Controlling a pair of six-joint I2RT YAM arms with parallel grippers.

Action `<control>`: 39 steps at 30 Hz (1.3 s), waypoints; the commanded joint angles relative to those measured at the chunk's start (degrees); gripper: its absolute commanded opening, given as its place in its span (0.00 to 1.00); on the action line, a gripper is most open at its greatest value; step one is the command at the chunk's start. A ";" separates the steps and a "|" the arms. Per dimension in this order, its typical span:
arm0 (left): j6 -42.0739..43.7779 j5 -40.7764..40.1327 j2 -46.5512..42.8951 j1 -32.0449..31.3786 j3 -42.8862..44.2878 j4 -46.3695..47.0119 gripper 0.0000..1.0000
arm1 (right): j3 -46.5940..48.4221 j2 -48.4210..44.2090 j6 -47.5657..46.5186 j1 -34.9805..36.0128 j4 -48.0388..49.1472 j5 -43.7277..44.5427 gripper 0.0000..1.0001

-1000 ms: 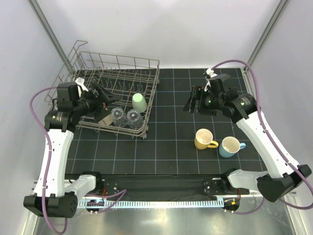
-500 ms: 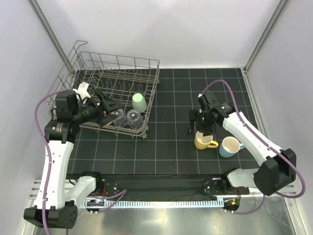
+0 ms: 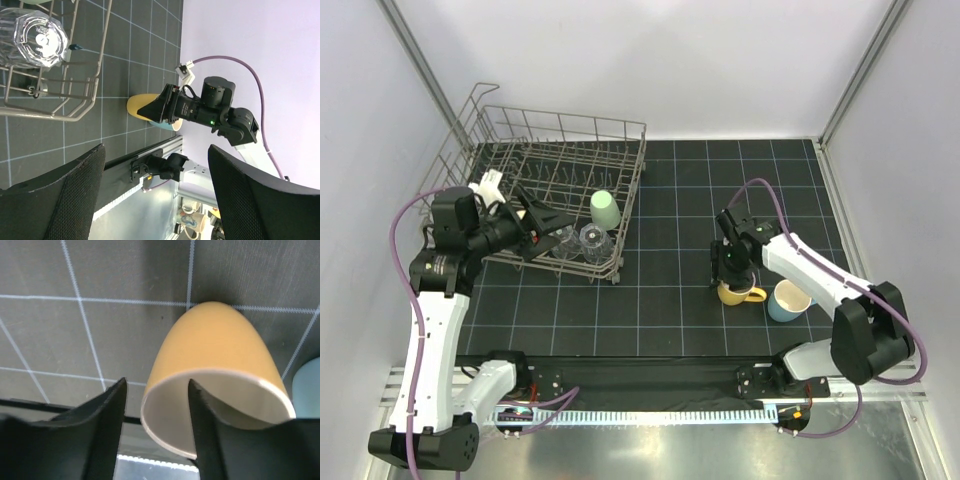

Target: Load the cups into the dish rack

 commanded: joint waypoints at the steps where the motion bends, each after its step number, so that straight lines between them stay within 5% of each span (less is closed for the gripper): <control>1: 1.88 1.38 -1.05 -0.09 1.73 -1.43 0.80 | -0.76 1.23 0.85 -0.25 4.60 1.84 0.50; 7: 1.09 1.38 -0.70 0.00 2.78 -1.70 0.79 | -1.90 2.21 0.94 -0.17 5.75 2.54 0.36; 15: -0.84 3.23 1.41 -0.09 3.93 0.67 0.82 | 1.35 -0.16 0.33 -0.17 4.70 4.57 0.04; 27: -7.08 4.99 5.71 -2.19 6.38 14.90 0.88 | 22.61 -4.74 5.77 -0.43 2.84 -10.54 0.04; 32: -7.08 3.23 9.57 -6.49 9.37 17.72 0.91 | 24.74 -6.23 20.75 -3.50 9.25 -23.16 0.04; 39: -7.43 -0.37 13.36 -14.40 9.90 22.82 0.91 | 14.11 -8.78 54.17 -7.55 41.54 -41.92 0.04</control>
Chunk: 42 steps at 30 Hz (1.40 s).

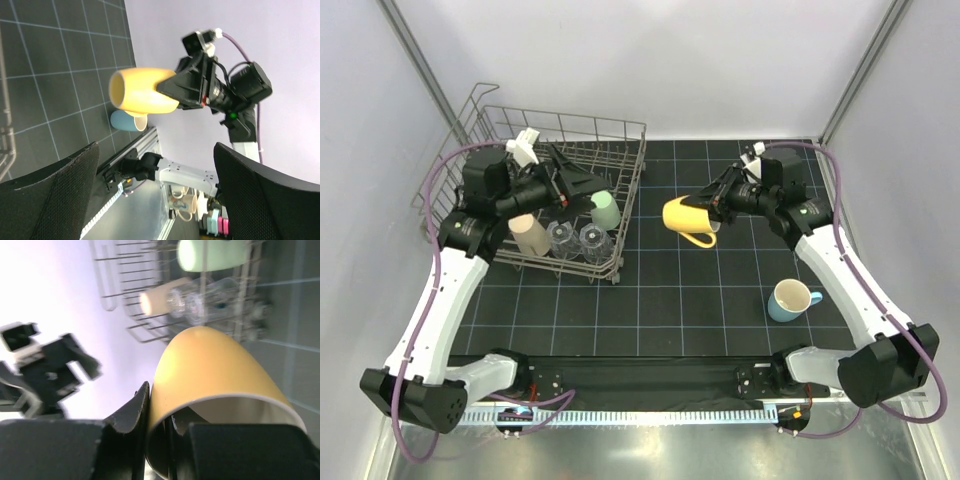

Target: Load the cups into the dish rack

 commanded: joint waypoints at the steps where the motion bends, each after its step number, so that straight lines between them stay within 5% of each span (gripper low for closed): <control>1: -0.33 -1.38 1.38 -4.20 2.21 5.53 0.91 | -3.82 -2.20 24.35 -0.53 24.84 -12.70 0.04; 7: 0.11 -2.17 2.35 -7.37 1.68 8.26 0.91 | -3.57 -2.99 31.85 -1.15 30.68 -14.29 0.04; 14: -0.85 -2.96 1.74 -10.98 -0.07 11.94 0.91 | -8.14 -0.98 50.31 -1.23 52.80 -15.44 0.04; 23: -0.59 -5.51 6.04 -17.04 0.54 16.00 0.89 | -7.61 1.13 56.82 0.52 60.56 -14.03 0.04; 31: 0.90 -4.99 9.21 -19.24 1.77 17.93 0.82 | -10.77 1.31 63.76 2.10 68.74 -10.43 0.04; 42: 7.75 -11.49 8.33 -24.08 -0.95 25.30 0.61 | -15.61 2.98 75.37 5.00 82.19 -2.87 0.04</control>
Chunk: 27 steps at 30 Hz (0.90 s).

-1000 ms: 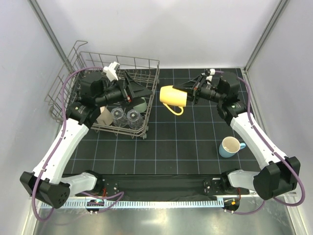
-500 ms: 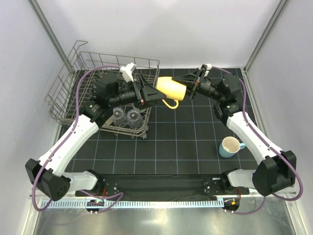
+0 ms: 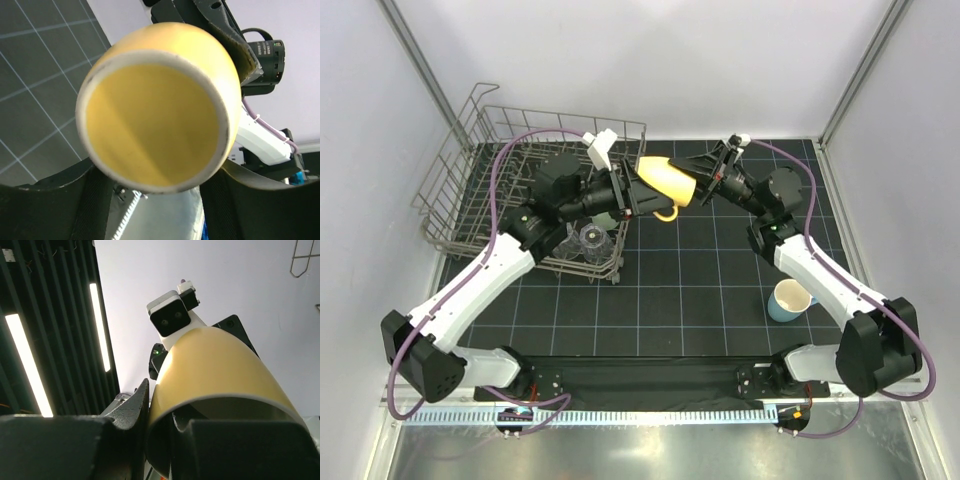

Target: Load the cups into the dish rack

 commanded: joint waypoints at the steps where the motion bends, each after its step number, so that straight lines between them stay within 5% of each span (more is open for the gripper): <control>1: 3.60 -2.81 -2.38 -1.39 -1.82 7.95 0.59 | 0.15 0.14 23.92 1.38 11.94 5.13 0.04; 10: 5.19 -5.71 -4.40 -2.53 -4.82 13.22 0.45 | -0.20 0.93 24.80 2.61 13.00 5.75 0.04; 15: 4.92 -6.07 -5.11 -2.80 -7.02 17.54 0.27 | -0.82 1.28 25.07 2.78 13.62 5.66 0.04; 19: 4.40 -5.63 -5.02 -2.80 -7.02 18.33 0.00 | -0.30 1.46 22.97 2.70 12.30 4.09 0.04; 27: 4.40 -5.54 -6.95 -2.80 -8.34 19.82 0.00 | 3.57 3.22 15.40 2.70 8.17 -1.45 0.10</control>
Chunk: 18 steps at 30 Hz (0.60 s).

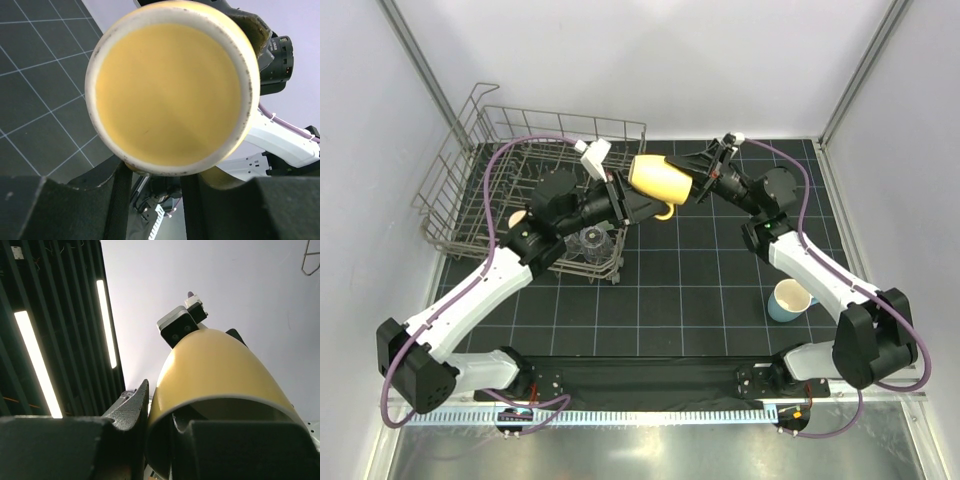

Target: Load the cups into the dish rack

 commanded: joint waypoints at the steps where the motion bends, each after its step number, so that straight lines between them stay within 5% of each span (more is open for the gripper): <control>1: -1.02 0.76 -3.06 -1.31 0.16 9.20 0.00 | 4.06 0.92 12.06 1.32 2.29 -3.88 0.12; 5: -1.20 -0.56 -4.20 -1.31 -0.19 9.03 0.00 | 5.90 1.45 8.98 1.41 1.15 -5.64 0.22; 7: -1.29 -0.48 -4.47 -1.31 -0.19 8.68 0.00 | 5.99 1.01 7.31 1.41 -0.69 -5.99 0.04; 8: -1.20 -0.39 -4.56 -1.31 0.07 8.16 0.00 | 6.08 0.66 5.74 1.32 -1.40 -6.26 0.04; 10: 0.29 0.49 -4.73 -1.22 1.12 3.79 0.17 | 5.82 0.22 4.93 1.41 -2.28 -6.43 0.04; 12: 1.69 0.49 -5.87 -1.22 1.39 2.18 0.54 | 5.90 0.40 4.76 1.41 -1.76 -7.14 0.04; 15: 3.71 -0.56 -8.68 -1.14 1.12 -0.10 0.81 | 5.38 0.66 5.98 1.41 1.22 -7.75 0.04; 18: 7.93 -2.76 -10.53 -0.78 2.35 -4.68 0.89 | 4.33 0.66 8.43 1.32 4.12 -7.49 0.04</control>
